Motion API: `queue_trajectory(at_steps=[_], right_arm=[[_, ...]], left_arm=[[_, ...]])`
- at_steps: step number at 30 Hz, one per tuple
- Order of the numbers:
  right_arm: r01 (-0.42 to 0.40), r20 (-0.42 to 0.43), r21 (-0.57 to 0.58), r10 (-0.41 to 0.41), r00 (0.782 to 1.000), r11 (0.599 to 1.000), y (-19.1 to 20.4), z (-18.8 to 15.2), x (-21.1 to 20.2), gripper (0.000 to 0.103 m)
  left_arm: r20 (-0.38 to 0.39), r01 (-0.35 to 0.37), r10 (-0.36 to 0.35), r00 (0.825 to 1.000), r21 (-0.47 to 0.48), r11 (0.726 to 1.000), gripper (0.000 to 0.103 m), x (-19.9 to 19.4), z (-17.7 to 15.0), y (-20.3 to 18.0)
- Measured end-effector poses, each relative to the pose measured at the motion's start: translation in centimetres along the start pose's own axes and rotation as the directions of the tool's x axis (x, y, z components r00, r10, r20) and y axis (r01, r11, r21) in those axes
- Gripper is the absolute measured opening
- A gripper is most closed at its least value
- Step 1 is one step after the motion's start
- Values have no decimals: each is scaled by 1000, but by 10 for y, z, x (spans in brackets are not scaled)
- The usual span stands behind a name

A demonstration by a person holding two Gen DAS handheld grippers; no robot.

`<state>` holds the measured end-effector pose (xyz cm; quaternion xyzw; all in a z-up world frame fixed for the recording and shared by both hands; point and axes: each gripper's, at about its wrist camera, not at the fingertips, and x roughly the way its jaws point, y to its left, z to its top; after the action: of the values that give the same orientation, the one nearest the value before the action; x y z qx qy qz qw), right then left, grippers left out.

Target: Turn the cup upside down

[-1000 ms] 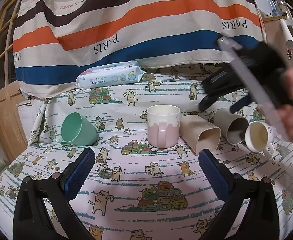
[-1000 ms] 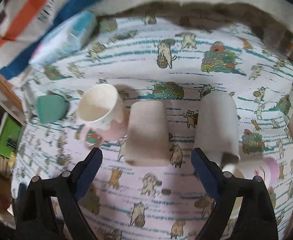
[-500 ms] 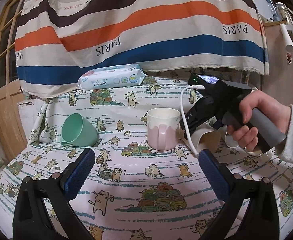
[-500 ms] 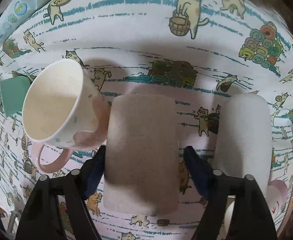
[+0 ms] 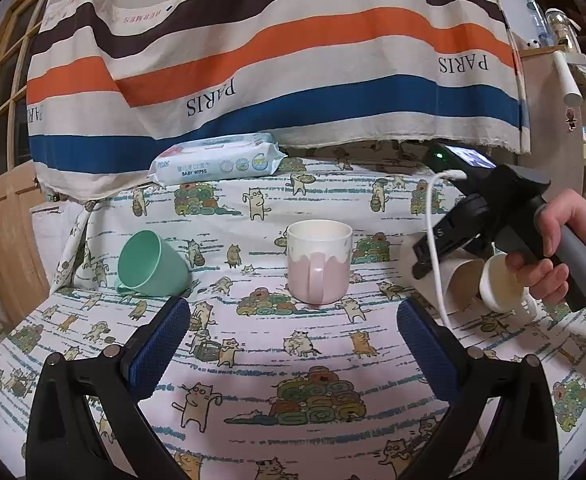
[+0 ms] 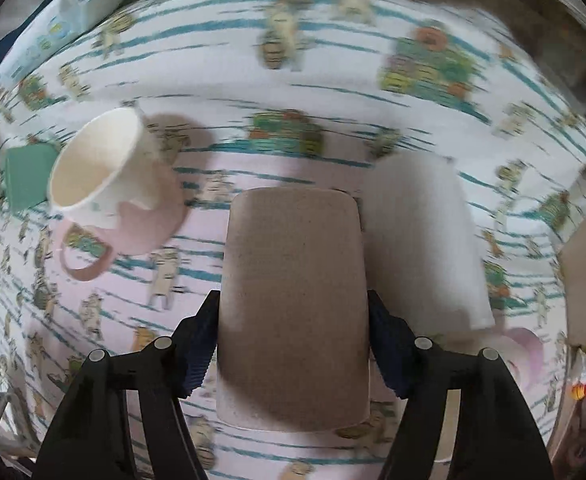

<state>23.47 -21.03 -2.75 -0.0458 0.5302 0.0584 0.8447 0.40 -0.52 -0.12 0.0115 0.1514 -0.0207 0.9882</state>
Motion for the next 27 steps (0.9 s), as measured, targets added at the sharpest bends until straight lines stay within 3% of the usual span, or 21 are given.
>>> queue_trajectory(at_steps=[8,13,22,24,27], right_arm=[[-121,53,-17,122,991,993,-9,-47,-28,70],[-283,105,-45,286,952,958,-2,-96,-65,70],[-395,218,54,375,901,917,0,-143,-90,70],[-380,242,61,356,903,923,0,-142,-90,70],[-363,209,92,339,917,927,2,-135,-74,70]], left_arm=[[-4,1,-1,1000,-2,1000,103,0,0,-1],[-9,9,-9,1000,7,1000,103,1,0,-4],[-10,3,-3,1000,4,1000,103,0,0,-3],[-9,4,-4,1000,4,1000,103,0,0,-3],[-11,4,-4,1000,4,1000,103,0,0,-3]])
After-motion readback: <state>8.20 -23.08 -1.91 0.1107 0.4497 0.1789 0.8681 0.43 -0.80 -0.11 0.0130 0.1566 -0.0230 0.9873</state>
